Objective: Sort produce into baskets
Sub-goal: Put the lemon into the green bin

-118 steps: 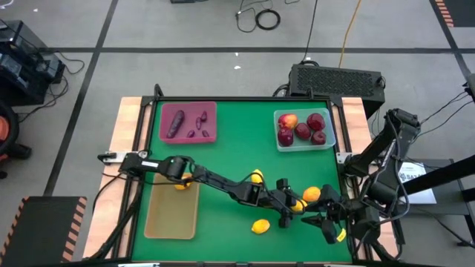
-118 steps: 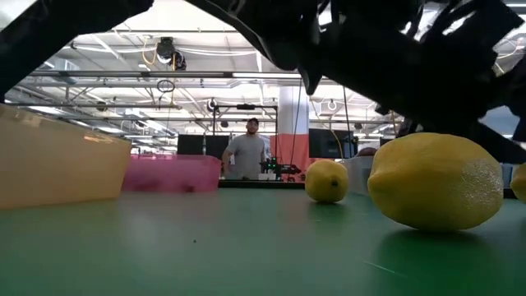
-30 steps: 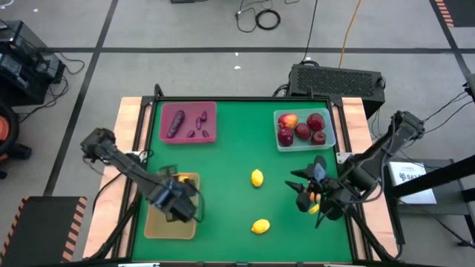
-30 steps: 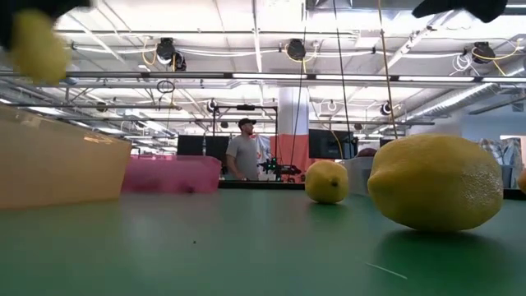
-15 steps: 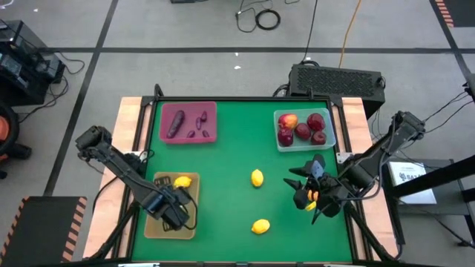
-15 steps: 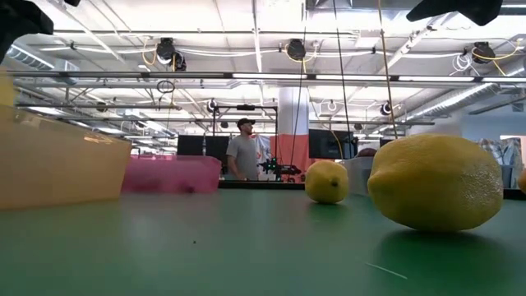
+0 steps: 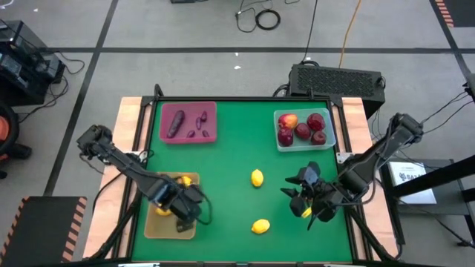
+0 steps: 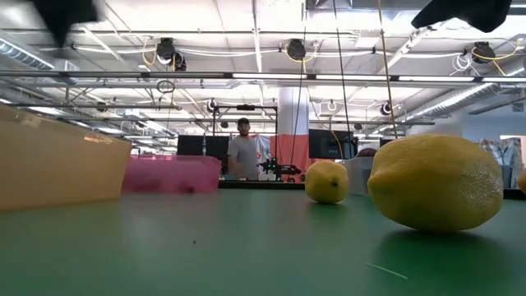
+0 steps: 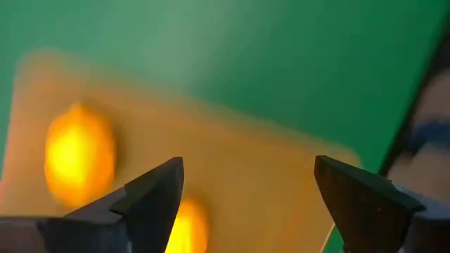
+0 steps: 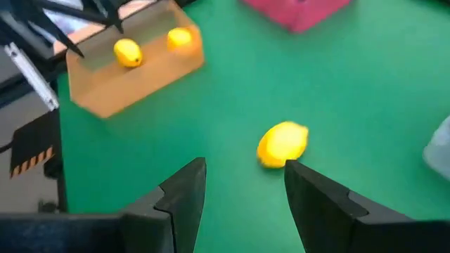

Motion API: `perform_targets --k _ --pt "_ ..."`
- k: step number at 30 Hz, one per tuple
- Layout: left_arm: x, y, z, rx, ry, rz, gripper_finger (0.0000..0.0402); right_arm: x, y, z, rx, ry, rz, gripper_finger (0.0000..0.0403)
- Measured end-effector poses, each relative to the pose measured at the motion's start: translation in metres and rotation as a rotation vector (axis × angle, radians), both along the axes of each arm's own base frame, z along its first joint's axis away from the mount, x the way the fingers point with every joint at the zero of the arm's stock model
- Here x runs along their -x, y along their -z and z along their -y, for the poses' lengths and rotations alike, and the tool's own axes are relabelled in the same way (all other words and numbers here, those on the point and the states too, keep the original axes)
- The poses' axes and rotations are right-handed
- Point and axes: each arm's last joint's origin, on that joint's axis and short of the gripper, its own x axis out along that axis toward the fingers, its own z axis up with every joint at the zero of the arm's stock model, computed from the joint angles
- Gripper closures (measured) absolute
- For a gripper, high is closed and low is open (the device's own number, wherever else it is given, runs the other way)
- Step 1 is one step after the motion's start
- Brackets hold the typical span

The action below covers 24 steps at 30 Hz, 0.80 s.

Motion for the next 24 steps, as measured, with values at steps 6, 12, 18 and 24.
perform_targets --k 6,12,18,24 --pt "-0.059 -0.018 -0.013 -0.135 -0.026 0.567 0.0075 -0.010 0.013 -0.012 -0.080 -0.074 -0.072 0.0218" --pt "-0.121 0.012 -0.062 -0.043 -0.521 0.693 0.0075 -0.014 0.027 -0.023 -0.222 -0.084 -0.166 0.0218" --pt "-0.173 0.058 -0.095 0.166 -0.720 0.591 0.0075 -0.004 0.029 -0.033 -0.292 -0.092 -0.212 0.0218" --pt "-0.196 0.085 -0.108 0.133 -0.749 0.453 0.0075 0.006 0.028 -0.043 -0.311 -0.116 -0.216 0.0218"
